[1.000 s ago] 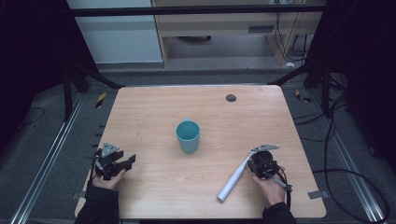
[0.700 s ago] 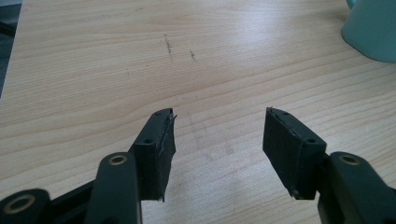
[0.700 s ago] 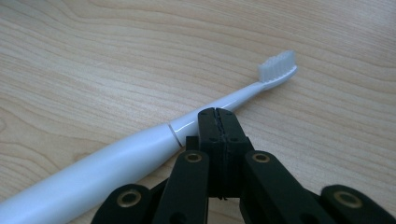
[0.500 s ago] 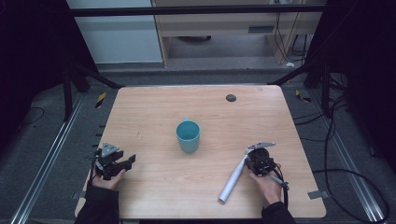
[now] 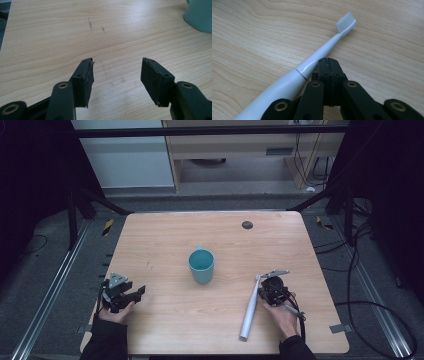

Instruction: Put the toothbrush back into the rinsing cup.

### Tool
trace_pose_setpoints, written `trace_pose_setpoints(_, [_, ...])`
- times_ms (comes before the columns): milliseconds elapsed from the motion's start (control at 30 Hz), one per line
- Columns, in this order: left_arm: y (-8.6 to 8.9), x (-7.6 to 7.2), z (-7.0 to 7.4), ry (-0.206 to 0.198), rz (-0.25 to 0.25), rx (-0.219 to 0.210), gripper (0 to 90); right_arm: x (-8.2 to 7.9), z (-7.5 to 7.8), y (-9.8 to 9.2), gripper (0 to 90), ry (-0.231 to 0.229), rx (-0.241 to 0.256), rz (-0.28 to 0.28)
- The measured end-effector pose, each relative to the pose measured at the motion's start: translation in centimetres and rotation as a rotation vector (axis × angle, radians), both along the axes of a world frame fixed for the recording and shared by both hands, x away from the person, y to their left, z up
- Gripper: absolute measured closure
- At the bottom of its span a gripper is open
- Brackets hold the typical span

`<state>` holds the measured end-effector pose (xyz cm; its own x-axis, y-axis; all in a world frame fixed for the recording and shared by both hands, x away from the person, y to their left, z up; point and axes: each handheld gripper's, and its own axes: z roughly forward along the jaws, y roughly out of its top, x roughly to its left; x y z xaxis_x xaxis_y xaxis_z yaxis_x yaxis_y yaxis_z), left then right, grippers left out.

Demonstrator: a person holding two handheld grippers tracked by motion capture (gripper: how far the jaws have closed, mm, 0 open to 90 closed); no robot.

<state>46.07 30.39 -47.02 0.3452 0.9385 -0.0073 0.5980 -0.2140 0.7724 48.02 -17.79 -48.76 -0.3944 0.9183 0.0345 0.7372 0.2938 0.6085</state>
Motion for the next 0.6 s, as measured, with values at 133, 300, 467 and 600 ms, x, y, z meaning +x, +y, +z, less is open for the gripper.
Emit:
trace_pose_setpoints(133, [0.0, 0.0, 0.0, 0.001, -0.002, 0.002, 43.0, 0.2, -0.1, 0.2, 90.0, -0.007, 0.004, 0.007])
trace_pose_setpoints(300, [0.0, 0.0, 0.0, 0.001, -0.001, 0.002, 43.0, 0.3, -0.1, 0.4, 90.0, -0.011, 0.007, 0.019])
trace_pose_setpoints(467, [0.1, 0.0, 0.0, 0.002, -0.003, 0.004, 43.0, 0.5, 0.1, 0.8, 90.0, -0.025, 0.011, 0.033])
trace_pose_setpoints(600, [0.1, 0.0, 0.0, 0.001, -0.002, 0.002, 43.0, 0.6, 0.2, 1.2, 90.0, -0.024, 0.007, 0.041])
